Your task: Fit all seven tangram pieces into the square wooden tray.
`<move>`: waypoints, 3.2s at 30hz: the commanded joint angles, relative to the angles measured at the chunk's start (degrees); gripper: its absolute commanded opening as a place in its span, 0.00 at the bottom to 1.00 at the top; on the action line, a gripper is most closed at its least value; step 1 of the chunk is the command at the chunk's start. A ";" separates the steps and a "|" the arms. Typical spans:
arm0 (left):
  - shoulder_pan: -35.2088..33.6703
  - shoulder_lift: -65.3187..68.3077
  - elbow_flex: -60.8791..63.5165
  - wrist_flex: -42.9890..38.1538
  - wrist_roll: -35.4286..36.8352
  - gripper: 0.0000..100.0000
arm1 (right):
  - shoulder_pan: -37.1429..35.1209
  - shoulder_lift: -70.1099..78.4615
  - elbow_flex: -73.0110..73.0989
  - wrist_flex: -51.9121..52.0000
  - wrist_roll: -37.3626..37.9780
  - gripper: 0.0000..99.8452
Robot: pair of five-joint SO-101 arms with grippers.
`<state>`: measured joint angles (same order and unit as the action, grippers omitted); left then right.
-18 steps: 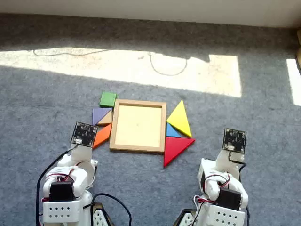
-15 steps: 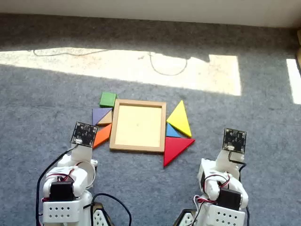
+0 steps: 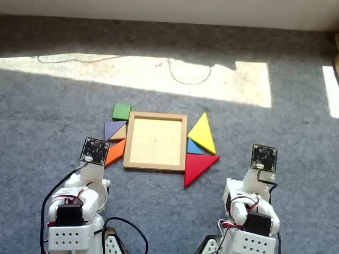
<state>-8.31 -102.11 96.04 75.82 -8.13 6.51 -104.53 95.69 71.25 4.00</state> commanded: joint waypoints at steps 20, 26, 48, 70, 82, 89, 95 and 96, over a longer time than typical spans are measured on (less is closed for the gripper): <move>-0.31 -1.98 1.10 0.18 -0.35 0.01 | 0.48 -0.84 6.29 0.40 0.44 0.01; -0.31 -1.98 1.10 0.18 -0.35 0.01 | -1.63 -0.84 6.46 0.40 0.18 0.01; -0.31 -1.98 1.10 0.18 -0.35 0.01 | -8.66 16.48 -30.46 -1.63 -8.44 0.00; -0.31 -1.98 1.10 0.18 -0.35 0.01 | -25.19 75.82 -55.16 -18.15 -8.00 0.35; -0.31 -1.98 1.10 0.18 -0.35 0.01 | -26.77 100.18 -73.63 -17.98 -6.42 0.35; -0.31 -1.98 1.10 0.18 -0.35 0.01 | -30.20 108.00 -77.76 -17.98 -2.81 0.35; -0.31 -1.98 1.10 0.18 -0.35 0.01 | -29.41 112.40 -79.25 -18.24 -2.73 0.35; -0.31 -1.98 1.10 0.18 -0.35 0.01 | -29.32 113.10 -79.25 -18.33 -2.73 0.35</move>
<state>-8.31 -102.11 96.04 75.82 -8.13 -22.95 8.53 19.65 54.11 0.66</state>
